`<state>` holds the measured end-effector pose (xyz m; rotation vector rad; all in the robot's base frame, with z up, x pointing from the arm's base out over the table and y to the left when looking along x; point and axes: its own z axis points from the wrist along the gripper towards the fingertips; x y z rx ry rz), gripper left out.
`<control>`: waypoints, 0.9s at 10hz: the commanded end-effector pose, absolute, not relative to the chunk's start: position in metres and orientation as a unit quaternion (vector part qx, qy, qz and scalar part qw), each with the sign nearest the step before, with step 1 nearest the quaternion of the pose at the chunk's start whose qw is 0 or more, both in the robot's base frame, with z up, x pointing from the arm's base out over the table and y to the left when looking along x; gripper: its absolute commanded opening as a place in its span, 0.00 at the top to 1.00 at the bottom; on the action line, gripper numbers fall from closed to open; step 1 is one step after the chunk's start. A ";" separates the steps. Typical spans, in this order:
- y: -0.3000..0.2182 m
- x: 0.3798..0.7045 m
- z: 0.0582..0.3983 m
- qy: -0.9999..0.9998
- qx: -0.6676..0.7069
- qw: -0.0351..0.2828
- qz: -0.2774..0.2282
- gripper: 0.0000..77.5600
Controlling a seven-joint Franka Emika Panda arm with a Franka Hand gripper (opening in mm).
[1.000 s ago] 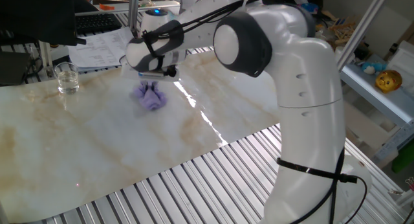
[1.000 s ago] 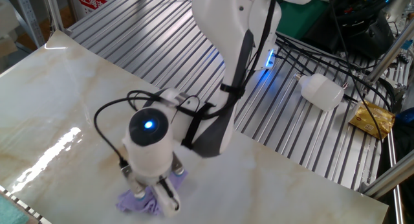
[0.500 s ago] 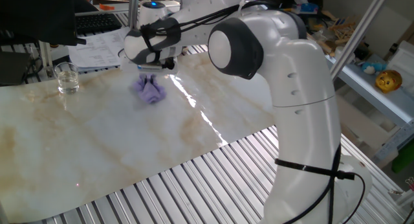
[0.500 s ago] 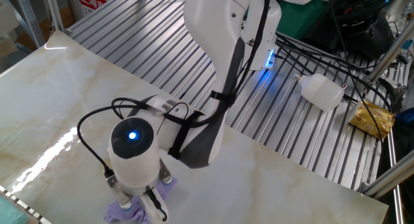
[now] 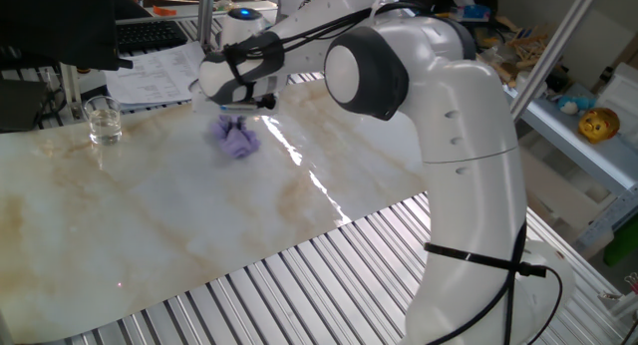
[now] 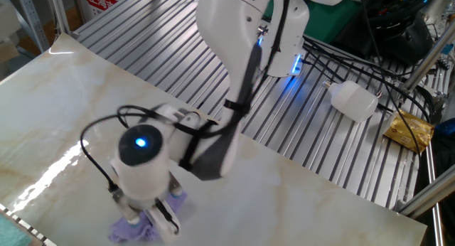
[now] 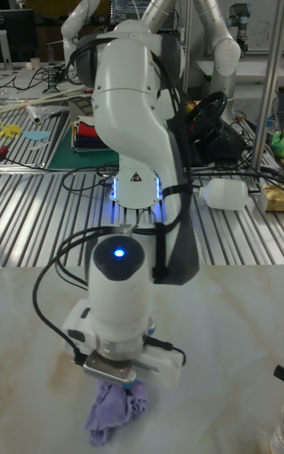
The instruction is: Clean the tabletop with a sponge
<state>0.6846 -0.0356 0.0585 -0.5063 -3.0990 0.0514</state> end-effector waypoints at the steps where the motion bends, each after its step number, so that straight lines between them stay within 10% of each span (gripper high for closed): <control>1: -0.080 0.672 0.062 -0.992 -0.125 0.005 0.022 0.99; 9: -0.064 0.661 0.067 -0.990 -0.142 0.005 0.021 0.99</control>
